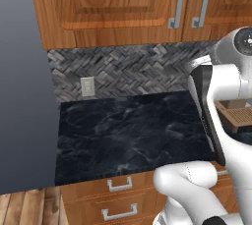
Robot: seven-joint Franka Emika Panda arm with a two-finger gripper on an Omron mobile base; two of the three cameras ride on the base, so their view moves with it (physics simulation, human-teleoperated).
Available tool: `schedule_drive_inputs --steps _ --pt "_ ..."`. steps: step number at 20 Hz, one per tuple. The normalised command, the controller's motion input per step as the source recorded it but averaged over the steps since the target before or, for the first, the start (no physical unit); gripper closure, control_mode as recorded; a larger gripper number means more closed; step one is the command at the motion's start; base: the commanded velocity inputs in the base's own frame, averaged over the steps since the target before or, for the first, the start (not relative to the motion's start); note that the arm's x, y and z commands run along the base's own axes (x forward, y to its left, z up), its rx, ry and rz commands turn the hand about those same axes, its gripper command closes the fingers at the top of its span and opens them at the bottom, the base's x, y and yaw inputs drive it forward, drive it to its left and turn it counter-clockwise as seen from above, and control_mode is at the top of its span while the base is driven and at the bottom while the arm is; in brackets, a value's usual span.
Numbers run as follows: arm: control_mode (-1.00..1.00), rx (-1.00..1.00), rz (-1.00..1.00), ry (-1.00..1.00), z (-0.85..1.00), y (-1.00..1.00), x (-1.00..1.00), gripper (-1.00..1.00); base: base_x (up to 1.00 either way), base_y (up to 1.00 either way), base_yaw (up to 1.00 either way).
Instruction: Move the bowls from the cabinet to the plates on the dining table.
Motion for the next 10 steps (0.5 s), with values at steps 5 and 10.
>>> schedule_drive_inputs --steps 5,10 --pt "-1.00 0.03 0.00 -0.05 0.31 -0.32 0.00 -1.00 0.00 0.00 0.00" --pt "-1.00 0.03 0.00 -0.03 0.29 -0.20 0.00 -1.00 0.00 0.00 0.00"
